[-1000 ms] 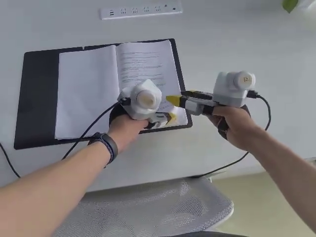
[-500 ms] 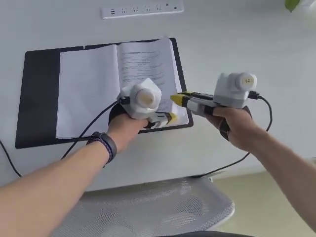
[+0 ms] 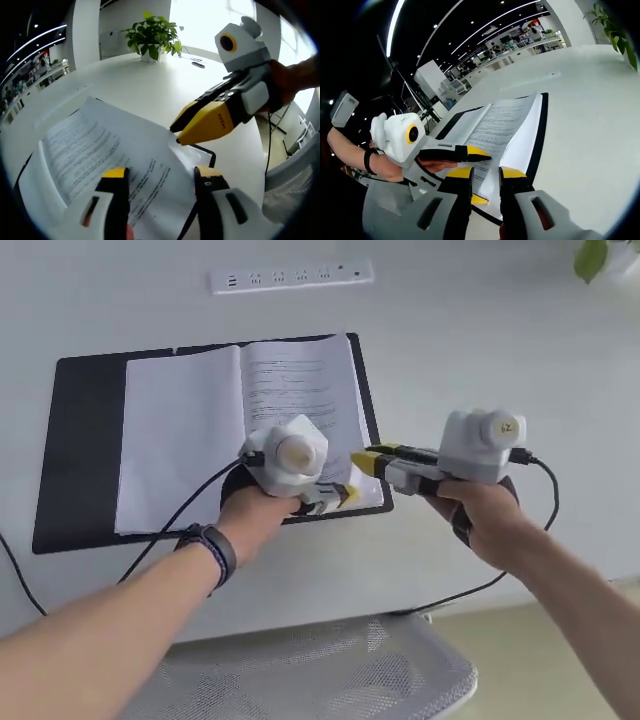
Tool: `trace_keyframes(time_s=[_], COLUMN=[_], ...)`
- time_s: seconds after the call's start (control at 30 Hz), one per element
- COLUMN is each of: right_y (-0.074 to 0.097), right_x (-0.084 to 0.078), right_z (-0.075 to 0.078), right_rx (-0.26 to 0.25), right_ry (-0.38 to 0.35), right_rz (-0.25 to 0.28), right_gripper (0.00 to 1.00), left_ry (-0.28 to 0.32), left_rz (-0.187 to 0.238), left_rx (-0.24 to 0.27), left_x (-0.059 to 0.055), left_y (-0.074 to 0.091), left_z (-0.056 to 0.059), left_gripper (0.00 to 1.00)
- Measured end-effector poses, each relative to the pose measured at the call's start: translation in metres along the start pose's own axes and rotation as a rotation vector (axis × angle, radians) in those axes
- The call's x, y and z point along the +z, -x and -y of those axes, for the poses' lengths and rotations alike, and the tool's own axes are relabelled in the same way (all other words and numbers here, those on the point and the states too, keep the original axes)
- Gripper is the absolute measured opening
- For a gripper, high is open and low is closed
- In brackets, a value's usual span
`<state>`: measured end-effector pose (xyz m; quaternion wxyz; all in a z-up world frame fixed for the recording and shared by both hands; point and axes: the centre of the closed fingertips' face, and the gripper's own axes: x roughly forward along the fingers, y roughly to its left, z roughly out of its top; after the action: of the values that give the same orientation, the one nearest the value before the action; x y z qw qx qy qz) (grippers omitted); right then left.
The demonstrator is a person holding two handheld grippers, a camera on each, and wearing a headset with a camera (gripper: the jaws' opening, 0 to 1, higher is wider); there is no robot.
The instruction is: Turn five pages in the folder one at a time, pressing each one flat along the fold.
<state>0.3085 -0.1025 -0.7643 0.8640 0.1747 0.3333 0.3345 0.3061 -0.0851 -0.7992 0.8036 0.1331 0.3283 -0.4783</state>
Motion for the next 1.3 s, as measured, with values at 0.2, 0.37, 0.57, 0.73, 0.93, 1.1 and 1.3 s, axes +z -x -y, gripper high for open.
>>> trace_keyframes(time_s=[0.2, 0.37, 0.57, 0.73, 0.93, 1.1, 1.3], right_y=[-0.003, -0.008, -0.014, -0.018, -0.022, -0.023, -0.027], right_x=[-0.005, 0.001, 0.006, 0.005, 0.003, 0.006, 0.011], right_z=[0.008, 0.003, -0.004, -0.004, 0.001, -0.002, -0.012], right_rx=[-0.008, 0.015, 0.051, 0.058, 0.059, 0.066, 0.067], right_ry=[-0.016, -0.009, -0.004, 0.043, 0.083, 0.090, 0.139], right_rz=[-0.011, -0.010, -0.007, -0.037, -0.064, -0.063, -0.058], right_gripper=[0.20, 0.17, 0.10, 0.09, 0.13, 0.07, 0.02], left_ry=[0.035, 0.047, 0.041, 0.043, 0.032, 0.031, 0.027], left_rz=[0.014, 0.019, 0.017, 0.015, 0.010, 0.008, 0.003], left_rx=[-0.010, -0.012, -0.019, -0.029, -0.038, -0.039, -0.044], left_x=[-0.001, -0.001, -0.001, -0.001, -0.002, -0.004, -0.005], left_y=[-0.001, 0.000, 0.001, 0.003, 0.002, 0.000, 0.000], left_z=[-0.003, -0.004, -0.002, 0.000, 0.000, -0.001, -0.001], left_gripper=[0.50, 0.47, 0.47, 0.46, 0.47, 0.47, 0.48])
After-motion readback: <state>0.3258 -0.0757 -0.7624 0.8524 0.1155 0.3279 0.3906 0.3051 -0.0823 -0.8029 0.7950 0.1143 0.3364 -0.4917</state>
